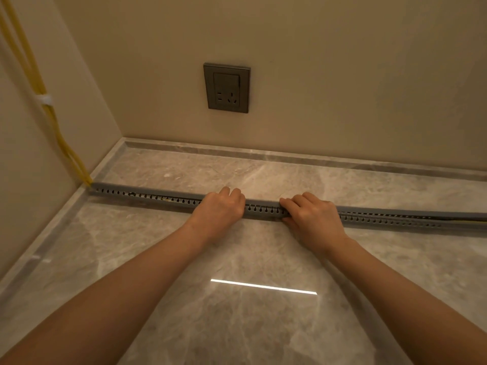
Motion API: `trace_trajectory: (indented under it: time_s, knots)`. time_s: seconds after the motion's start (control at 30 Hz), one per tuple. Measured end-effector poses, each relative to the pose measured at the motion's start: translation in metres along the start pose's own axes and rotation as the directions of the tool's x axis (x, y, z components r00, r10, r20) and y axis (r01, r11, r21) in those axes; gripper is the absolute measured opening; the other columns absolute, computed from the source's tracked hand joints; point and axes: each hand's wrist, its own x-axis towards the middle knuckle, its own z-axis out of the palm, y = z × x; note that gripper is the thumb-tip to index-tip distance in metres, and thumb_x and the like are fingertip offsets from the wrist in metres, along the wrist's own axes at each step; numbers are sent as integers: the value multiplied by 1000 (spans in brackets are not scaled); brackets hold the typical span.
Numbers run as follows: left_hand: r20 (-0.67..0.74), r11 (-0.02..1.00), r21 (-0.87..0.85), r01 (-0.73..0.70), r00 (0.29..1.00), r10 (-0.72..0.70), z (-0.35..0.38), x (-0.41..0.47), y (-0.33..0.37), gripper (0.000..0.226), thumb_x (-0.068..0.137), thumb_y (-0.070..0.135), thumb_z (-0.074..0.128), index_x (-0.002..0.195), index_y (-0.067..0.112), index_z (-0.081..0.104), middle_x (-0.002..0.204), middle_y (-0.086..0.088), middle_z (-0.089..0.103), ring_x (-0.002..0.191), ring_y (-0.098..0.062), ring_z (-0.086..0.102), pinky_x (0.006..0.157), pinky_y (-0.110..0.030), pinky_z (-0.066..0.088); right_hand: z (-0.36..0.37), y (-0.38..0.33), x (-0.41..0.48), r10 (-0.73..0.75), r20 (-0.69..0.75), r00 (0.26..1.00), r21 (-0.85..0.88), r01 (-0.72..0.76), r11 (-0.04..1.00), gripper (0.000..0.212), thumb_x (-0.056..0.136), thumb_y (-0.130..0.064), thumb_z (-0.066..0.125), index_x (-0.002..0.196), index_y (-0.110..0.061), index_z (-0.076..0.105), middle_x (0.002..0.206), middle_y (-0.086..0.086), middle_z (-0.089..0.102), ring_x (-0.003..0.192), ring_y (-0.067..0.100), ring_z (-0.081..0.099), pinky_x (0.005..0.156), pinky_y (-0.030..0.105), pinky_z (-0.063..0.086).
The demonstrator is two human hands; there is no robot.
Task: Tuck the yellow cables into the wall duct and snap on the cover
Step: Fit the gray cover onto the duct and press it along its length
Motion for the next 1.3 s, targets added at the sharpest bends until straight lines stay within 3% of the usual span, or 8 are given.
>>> trace_trajectory:
  time_s: [0.27, 0.47, 0.6, 0.77, 0.83, 0.97, 1.17, 1.3]
  knots:
    - [19, 999, -40, 13, 1000, -12, -2, 1, 1, 20, 54, 13, 77, 70, 20, 68, 64, 5, 63, 53, -8, 57, 38, -19, 39, 3, 1, 0, -27, -33, 999, 12, 27, 1000, 31, 58, -14, 87, 85, -5, 72, 66, 7, 69, 56, 25, 63, 39, 25, 45]
    - [3, 971, -218, 97, 995, -99, 5, 14, 19, 21, 83, 4, 48, 101, 11, 54, 97, -4, 60, 88, -19, 56, 67, -28, 43, 4, 2, 2, -47, -76, 996, 9, 47, 999, 29, 59, -14, 85, 84, -6, 72, 66, 6, 69, 56, 24, 62, 37, 25, 45]
    - [2, 912, -386, 139, 989, -150, 0, 30, 35, 24, 88, 16, 55, 112, 11, 53, 105, -5, 63, 96, -21, 59, 84, -31, 44, 2, 3, 7, -59, -118, 991, 5, 60, 998, 20, 65, -9, 80, 83, -8, 72, 63, 3, 68, 53, 22, 60, 36, 24, 43]
    - [-102, 959, -280, 37, 992, -68, -1, 32, 37, 18, 67, 27, 78, 76, 18, 66, 62, 4, 66, 53, -10, 61, 47, -23, 48, 1, 4, 5, -62, -99, 993, 46, 67, 997, 17, 70, -18, 80, 84, -10, 73, 65, 2, 68, 55, 20, 60, 36, 25, 44]
    - [-157, 973, -231, 3, 987, -40, 2, 31, 35, 17, 66, 27, 79, 73, 18, 66, 57, 5, 63, 47, -9, 59, 42, -21, 44, 0, 4, 5, -57, -69, 996, 61, 61, 996, 18, 72, -23, 78, 84, -11, 72, 66, 2, 68, 57, 20, 61, 37, 27, 45]
    - [-117, 982, -185, -38, 993, 17, 3, 30, 32, 14, 77, 30, 70, 82, 19, 63, 66, 5, 66, 54, -8, 61, 44, -22, 42, -2, 4, 4, -25, 6, 1000, 73, 24, 997, 20, 72, -25, 77, 86, -11, 71, 72, 3, 69, 63, 21, 62, 41, 30, 47]
    - [-46, 964, -266, -16, 999, 3, 6, 31, 29, 17, 88, 24, 54, 102, 13, 56, 90, -2, 67, 76, -20, 65, 56, -29, 44, -11, 9, -4, 59, 131, 990, 47, -66, 997, 28, 67, -16, 78, 92, -7, 70, 80, 8, 70, 71, 27, 63, 46, 34, 51]
    - [-31, 974, -223, -40, 999, 34, 4, 29, 24, 17, 82, 27, 62, 96, 16, 60, 81, 2, 68, 68, -15, 66, 50, -26, 42, -18, 10, -11, 138, 189, 972, 4, -141, 990, 31, 69, -15, 78, 96, -3, 68, 86, 13, 69, 78, 32, 62, 52, 38, 52]
